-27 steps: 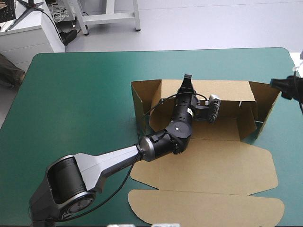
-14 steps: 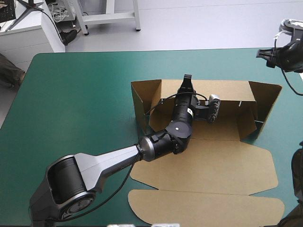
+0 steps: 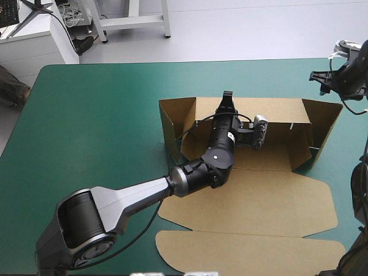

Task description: Fold the box

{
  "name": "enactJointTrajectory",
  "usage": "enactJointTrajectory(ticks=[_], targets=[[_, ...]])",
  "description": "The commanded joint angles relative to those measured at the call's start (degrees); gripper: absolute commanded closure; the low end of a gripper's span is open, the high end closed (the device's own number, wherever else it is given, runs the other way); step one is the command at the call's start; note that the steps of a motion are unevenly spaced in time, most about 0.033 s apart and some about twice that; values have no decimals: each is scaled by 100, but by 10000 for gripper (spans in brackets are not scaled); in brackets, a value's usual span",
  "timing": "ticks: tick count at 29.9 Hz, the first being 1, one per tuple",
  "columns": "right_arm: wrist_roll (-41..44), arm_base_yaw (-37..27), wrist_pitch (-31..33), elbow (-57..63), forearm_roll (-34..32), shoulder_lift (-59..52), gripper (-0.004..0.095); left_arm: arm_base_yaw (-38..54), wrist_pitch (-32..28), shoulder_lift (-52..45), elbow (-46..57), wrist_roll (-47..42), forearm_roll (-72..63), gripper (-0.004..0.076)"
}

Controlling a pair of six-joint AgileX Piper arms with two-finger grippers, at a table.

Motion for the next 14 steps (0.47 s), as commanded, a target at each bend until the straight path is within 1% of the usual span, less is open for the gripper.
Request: enactJointTrajectory(ticks=[1,5,11,14], targets=[[-240,-108,61,-117,281,-296,384,-42,-50,-308,-98,-107,-36,734],[-527,-124,61,-109,642,-310,398,-42,-61,-308,-98,-107,-36,734],[-592,-124,61,218,515,-386,400,-42,-50,-308,-98,-107,-36,734],[-728,-129,61,500,557,-466,400,-42,-50,-308,-98,-150,-36,734]])
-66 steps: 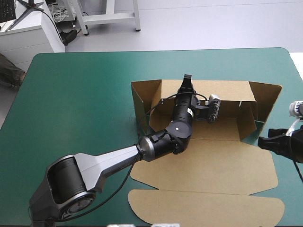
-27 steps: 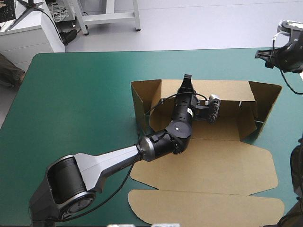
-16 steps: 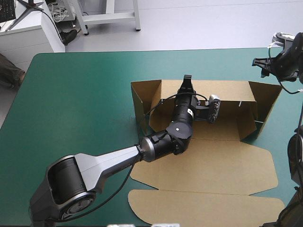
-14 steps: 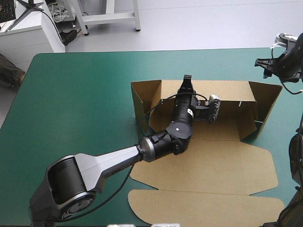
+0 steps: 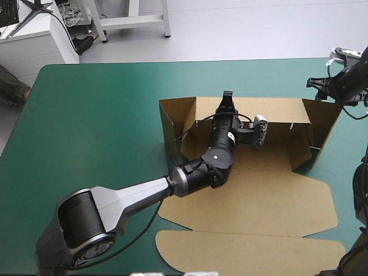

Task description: Fold the box

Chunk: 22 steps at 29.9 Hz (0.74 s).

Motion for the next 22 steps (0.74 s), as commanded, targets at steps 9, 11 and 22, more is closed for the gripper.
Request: enactJointTrajectory(ticks=[9,11,22], targets=[[-309,-32,64,1081,-325,-1152,400,-37,-20,-308,-98,-137,-31,734],[-455,-32,64,1410,-233,-1380,400,-37,-20,-308,-98,-197,-31,734],[-1341,-32,-22,2872,845,-1982,400,-37,-33,-308,-98,-256,-31,734]])
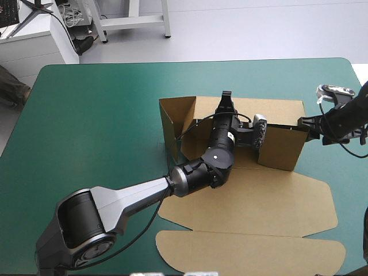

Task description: Fold the box

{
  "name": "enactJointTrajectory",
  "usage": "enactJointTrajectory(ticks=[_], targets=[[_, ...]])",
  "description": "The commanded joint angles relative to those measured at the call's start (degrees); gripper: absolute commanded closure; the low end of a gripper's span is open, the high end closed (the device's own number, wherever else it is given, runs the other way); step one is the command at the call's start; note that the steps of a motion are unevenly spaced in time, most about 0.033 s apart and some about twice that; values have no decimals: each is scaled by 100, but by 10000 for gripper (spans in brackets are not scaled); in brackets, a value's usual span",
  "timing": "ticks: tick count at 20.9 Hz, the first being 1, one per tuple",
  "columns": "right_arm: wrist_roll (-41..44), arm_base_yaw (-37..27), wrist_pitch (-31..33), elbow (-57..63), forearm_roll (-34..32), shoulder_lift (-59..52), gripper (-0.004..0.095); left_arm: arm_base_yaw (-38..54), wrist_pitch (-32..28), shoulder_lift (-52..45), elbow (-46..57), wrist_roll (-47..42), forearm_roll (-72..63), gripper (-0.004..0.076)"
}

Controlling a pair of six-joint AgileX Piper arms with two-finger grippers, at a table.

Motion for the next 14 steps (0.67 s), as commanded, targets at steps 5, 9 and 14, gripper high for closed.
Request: enactJointTrajectory(ticks=[5,9,14], targets=[[-343,-28,-229,486,218,-843,400,-40,-53,-308,-98,-124,-31,734],[-790,-28,-207,581,509,-1107,400,-40,-149,-308,-98,-30,-41,734],[-1286,-28,-8,581,759,-1111,400,-40,-175,-308,-98,-114,-28,734]])
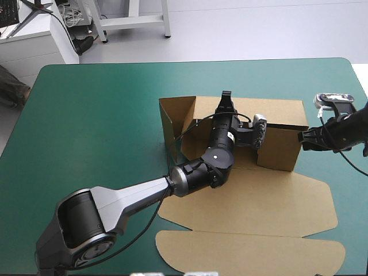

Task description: Fold the box

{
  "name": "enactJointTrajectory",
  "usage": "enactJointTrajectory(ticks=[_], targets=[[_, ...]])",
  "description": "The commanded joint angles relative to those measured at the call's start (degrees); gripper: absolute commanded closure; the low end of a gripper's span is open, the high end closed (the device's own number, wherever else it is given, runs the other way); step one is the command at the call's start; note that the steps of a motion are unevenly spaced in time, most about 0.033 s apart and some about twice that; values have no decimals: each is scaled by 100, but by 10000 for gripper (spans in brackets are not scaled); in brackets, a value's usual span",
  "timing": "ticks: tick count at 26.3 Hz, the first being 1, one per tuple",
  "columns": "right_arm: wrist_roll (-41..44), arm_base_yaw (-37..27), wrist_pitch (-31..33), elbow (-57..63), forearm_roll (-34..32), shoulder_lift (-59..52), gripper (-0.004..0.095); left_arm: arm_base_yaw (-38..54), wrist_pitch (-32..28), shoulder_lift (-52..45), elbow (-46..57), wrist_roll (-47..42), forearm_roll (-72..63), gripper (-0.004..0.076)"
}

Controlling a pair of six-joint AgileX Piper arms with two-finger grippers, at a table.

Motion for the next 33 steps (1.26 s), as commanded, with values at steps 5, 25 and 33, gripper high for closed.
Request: enactJointTrajectory(ticks=[5,25,33], targets=[[-433,-10,280,-134,711,-208,400,-40,-192,-308,-98,-149,-28,734],[-1933,-10,-546,303,771,107,400,-40,-266,-308,-98,-271,-28,734],[-2815,-10,-1499,645,1546,107,400,-40,-266,-308,-98,-271,6,734]])
